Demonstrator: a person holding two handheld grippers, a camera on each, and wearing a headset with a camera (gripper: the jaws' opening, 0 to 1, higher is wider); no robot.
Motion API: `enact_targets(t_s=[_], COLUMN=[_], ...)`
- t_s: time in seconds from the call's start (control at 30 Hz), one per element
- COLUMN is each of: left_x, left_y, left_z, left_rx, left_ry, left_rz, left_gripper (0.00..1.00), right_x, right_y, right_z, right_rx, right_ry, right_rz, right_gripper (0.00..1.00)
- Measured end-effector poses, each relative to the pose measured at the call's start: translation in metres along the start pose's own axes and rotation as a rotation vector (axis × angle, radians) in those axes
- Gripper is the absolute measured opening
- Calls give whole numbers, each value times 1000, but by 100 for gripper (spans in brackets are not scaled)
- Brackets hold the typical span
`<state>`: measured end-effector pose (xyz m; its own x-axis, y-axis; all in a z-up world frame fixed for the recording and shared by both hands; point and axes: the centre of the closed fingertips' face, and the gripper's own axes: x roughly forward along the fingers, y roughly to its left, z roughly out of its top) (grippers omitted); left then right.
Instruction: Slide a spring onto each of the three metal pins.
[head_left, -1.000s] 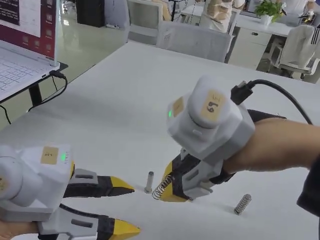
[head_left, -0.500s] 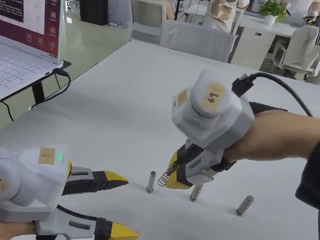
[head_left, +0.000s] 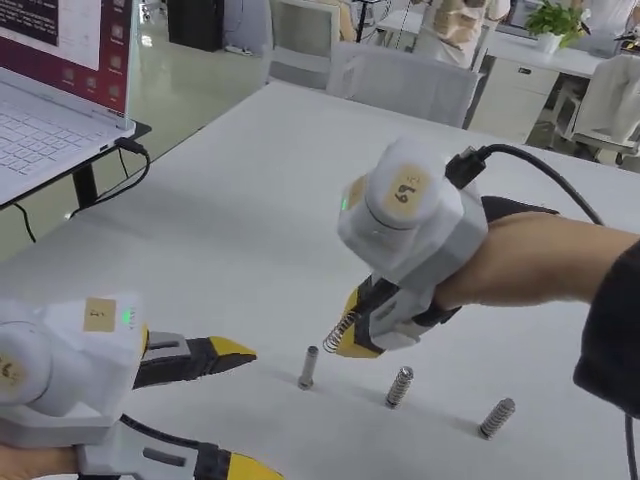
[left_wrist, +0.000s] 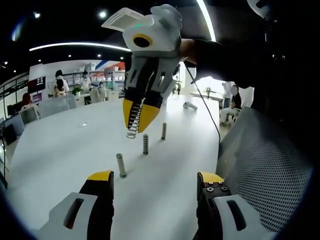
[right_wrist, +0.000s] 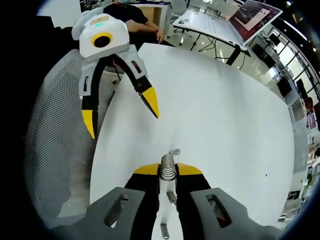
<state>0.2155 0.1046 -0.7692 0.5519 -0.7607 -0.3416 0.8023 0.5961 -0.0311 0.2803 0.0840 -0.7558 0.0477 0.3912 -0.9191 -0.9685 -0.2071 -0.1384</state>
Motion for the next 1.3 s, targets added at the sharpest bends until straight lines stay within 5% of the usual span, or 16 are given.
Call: enact_targets(t_s=[0.7,1.3], left_x=[1,1], left_y=[-2,0], left_z=[0,-2], left_rx=[-5,-14], left_ry=[-2,-3], left_rz=[7,12], left_gripper=[64,63], right_x=[32,46], right_y=[-16,-15], right_z=[-4,-7], right_rx=[0,-2], right_ry=[64,87], right_rz=[23,52], right_gripper=[9,9])
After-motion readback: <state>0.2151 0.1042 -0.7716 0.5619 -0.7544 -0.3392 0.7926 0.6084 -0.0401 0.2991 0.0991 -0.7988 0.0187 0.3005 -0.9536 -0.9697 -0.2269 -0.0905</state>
